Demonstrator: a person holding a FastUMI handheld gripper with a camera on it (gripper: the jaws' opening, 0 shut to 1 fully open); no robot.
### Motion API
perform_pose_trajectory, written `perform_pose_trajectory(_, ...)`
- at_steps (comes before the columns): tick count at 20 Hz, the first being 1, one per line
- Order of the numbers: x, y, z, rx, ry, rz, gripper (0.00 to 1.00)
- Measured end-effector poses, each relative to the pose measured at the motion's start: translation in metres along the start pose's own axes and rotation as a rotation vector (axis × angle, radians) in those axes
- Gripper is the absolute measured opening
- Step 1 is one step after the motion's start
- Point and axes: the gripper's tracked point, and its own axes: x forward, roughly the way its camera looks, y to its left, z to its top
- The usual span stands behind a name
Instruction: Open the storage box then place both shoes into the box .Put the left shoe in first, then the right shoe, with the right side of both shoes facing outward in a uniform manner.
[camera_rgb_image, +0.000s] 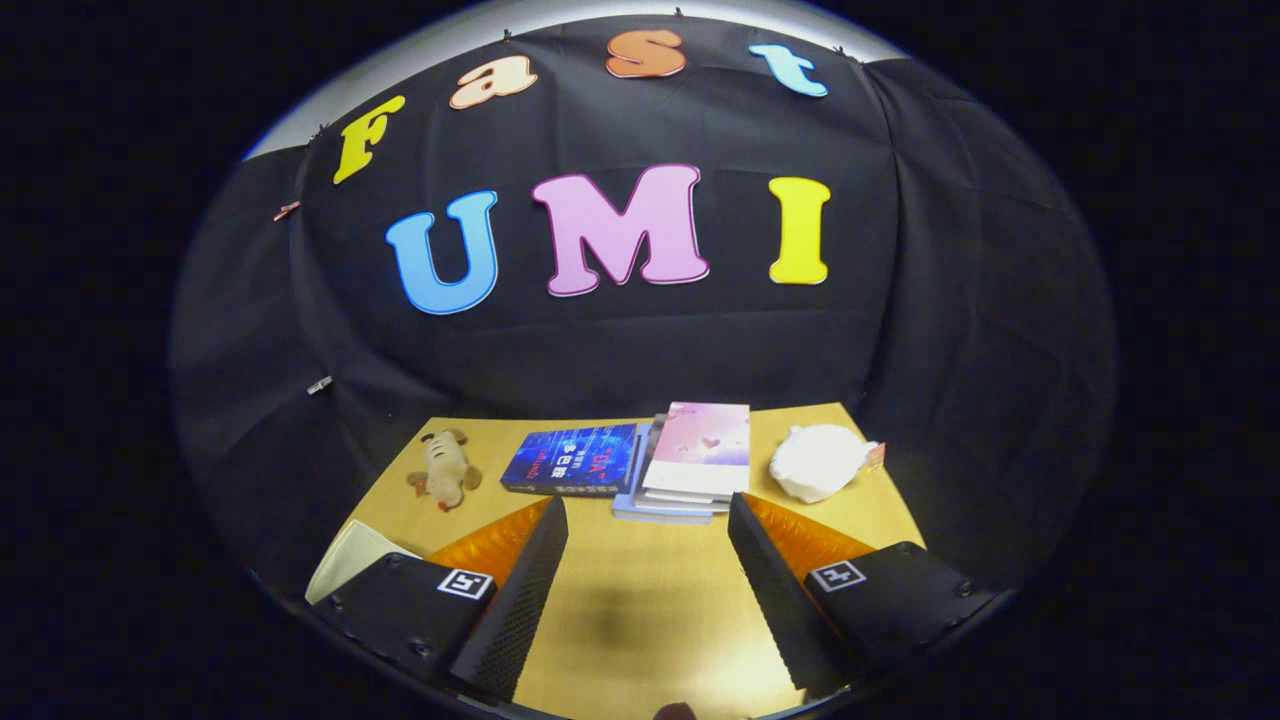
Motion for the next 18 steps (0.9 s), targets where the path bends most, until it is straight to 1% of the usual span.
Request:
perform_pose_trajectory(4,-0.025,-0.034,0.019,-0.073,-0.118,-0.045,0.98)
perform_pose_trajectory(7,-0.042,-0.05,0.031,-0.083,-0.185,-0.056,0.98)
perform_pose_trajectory(10,-0.047,-0.062,0.042,-0.139,-0.256,-0.064,0.98)
perform_pose_trajectory(13,-0.047,-0.058,0.045,-0.123,-0.28,-0.017,0.98)
perform_pose_trajectory(14,-0.046,-0.06,0.047,-0.121,-0.29,-0.004,0.97)
perform_pose_trajectory(18,-0.037,-0.063,0.045,-0.159,-0.298,0.032,0.96)
